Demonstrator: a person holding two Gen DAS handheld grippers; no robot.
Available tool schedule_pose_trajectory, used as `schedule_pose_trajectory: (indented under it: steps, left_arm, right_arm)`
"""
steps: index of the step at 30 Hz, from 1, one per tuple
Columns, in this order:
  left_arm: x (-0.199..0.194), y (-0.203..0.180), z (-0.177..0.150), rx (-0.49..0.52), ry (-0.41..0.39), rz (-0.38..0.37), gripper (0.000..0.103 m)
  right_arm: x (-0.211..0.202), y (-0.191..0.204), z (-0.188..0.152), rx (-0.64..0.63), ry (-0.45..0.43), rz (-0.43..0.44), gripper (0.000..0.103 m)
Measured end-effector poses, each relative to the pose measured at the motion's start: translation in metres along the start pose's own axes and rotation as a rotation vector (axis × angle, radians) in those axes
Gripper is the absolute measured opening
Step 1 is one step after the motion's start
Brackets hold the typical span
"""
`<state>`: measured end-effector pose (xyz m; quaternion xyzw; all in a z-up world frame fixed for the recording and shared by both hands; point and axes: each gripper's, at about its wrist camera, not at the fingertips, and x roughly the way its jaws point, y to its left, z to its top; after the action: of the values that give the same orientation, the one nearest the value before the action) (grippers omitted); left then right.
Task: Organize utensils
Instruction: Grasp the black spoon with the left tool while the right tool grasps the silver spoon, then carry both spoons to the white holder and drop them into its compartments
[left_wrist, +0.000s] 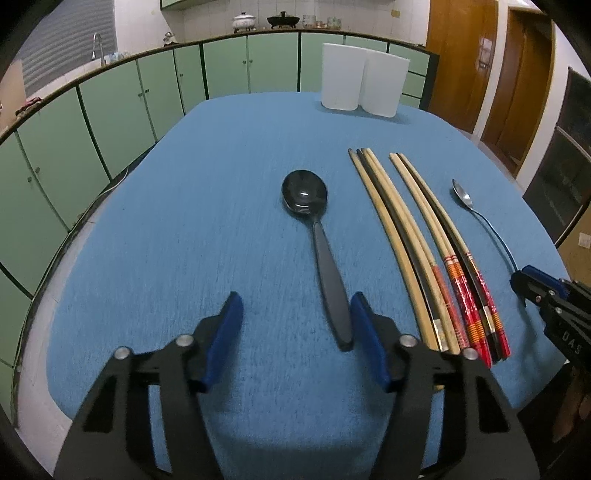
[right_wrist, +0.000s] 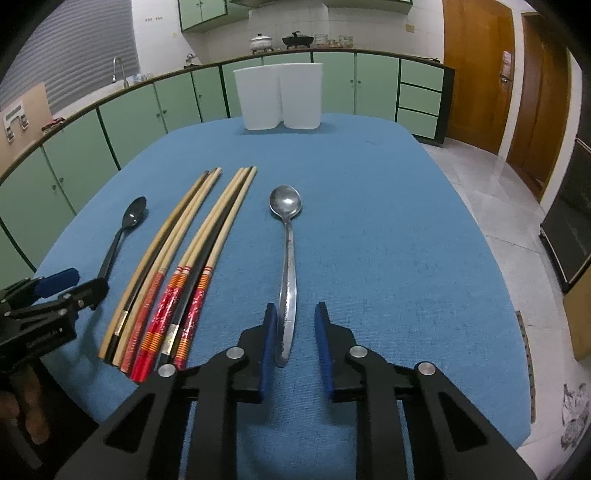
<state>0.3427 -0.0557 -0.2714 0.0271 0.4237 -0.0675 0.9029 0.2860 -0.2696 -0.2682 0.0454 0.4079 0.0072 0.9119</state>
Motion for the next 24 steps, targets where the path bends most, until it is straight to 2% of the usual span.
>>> schedule_pose_trajectory:
  steps: [2, 4, 5, 6, 13, 24]
  left_arm:
    - [0.0, 0.0, 0.0, -0.004, -0.006, -0.008, 0.048]
    - [0.0, 0.001, 0.001, -0.008, -0.009, -0.022, 0.03]
    - [-0.001, 0.001, 0.002, -0.014, -0.008, -0.032, 0.024]
    - [-0.002, 0.003, 0.003, -0.026, -0.006, -0.053, 0.013]
    - [-0.013, 0.008, 0.015, -0.048, -0.011, -0.083, 0.012]
    - [-0.06, 0.005, 0.051, -0.007, -0.13, -0.104, 0.012]
  right_arm:
    - [0.0, 0.002, -0.001, -0.007, -0.005, 0.009, 0.013]
    - [0.0, 0.003, -0.001, -0.009, -0.007, 0.017, 0.01]
    - [0.0, 0.004, -0.001, -0.01, -0.008, 0.017, 0.01]
    - [0.0, 0.004, 0.0, -0.009, -0.008, 0.02, 0.01]
    - [-0.013, 0.003, 0.008, 0.006, -0.028, 0.038, 0.009]
    - [-0.048, 0.008, 0.045, -0.018, -0.097, 0.054, 0.008]
